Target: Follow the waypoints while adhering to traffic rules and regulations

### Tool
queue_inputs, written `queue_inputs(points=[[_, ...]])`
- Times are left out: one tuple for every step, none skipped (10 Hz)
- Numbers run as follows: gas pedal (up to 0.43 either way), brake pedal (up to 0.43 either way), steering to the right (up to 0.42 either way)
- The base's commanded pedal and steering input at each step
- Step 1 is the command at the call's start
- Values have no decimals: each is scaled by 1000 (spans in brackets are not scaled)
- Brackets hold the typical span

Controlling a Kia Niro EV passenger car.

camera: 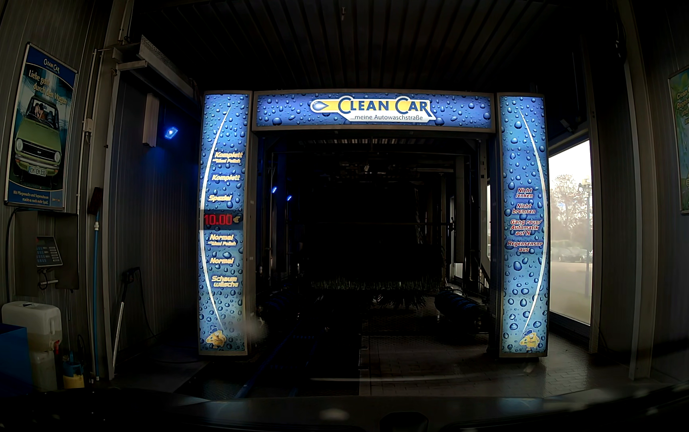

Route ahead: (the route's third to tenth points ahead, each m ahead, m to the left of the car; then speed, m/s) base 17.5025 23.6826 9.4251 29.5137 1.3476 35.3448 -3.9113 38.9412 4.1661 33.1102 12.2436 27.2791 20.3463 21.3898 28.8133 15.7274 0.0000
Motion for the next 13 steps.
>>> queue_inputs(points=[[0, 0, -14], [0, 0, -14], [0, 0, -14], [0, 0, -15], [0, 0, -14], [0, 0, -14], [0, 0, -15], [0, 0, -14], [0, 0, -14], [0, 0, -14], [0, 0, -14], [0, 0, -15], [0, 0, -14]])
